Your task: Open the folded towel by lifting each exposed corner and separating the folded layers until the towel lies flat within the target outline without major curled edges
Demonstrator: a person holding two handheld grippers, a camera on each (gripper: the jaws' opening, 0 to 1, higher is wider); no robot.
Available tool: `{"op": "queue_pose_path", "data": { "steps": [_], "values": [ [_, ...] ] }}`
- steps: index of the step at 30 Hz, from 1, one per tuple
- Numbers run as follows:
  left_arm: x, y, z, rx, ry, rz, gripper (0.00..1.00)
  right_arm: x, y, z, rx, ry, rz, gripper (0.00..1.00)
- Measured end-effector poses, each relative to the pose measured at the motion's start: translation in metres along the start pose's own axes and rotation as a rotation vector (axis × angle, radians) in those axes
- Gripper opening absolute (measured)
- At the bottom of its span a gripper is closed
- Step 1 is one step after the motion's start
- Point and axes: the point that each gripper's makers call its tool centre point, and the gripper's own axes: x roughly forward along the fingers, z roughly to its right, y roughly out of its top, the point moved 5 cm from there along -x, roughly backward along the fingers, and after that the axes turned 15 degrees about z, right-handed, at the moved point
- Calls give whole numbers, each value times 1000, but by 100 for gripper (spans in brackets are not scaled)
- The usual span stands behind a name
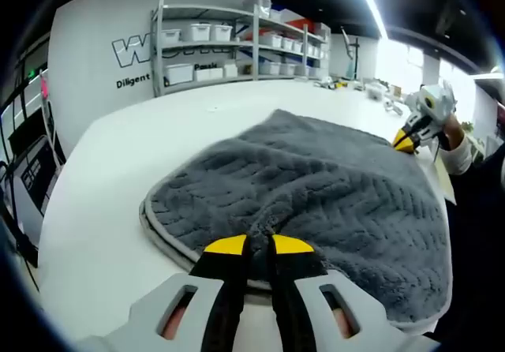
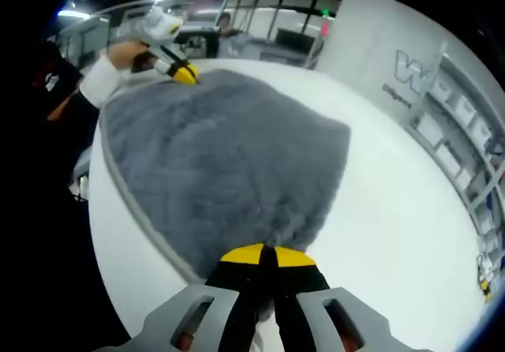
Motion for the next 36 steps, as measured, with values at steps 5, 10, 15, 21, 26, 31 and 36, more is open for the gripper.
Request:
{"op": "queue_pose_path", "data": {
  "steps": [5, 10, 15, 21, 26, 31, 36],
  "values": [
    [2, 1, -1, 1, -2, 12, 9, -4, 0, -6, -6, 5, -12, 0],
    [4, 1, -1, 7, -4, 20, 9, -5, 0, -6, -8, 3, -14, 0],
    [7, 2, -3, 15, 3, 30, 9, -8, 0, 12, -8, 15, -6, 0],
    [11, 3, -3, 26, 13, 43, 9, -11, -1, 42, -3, 26, 15, 0],
    [11, 3, 0, 24, 18, 58, 10, -12, 0, 32, 2, 40, 36, 0],
    [15, 5, 2, 67, 28, 80, 10, -11, 1, 16, 41, 53, 61, 0],
    [17, 6, 3, 69, 28, 99, 10, -10, 3, 2, 44, 66, 76, 0]
  ]
}}
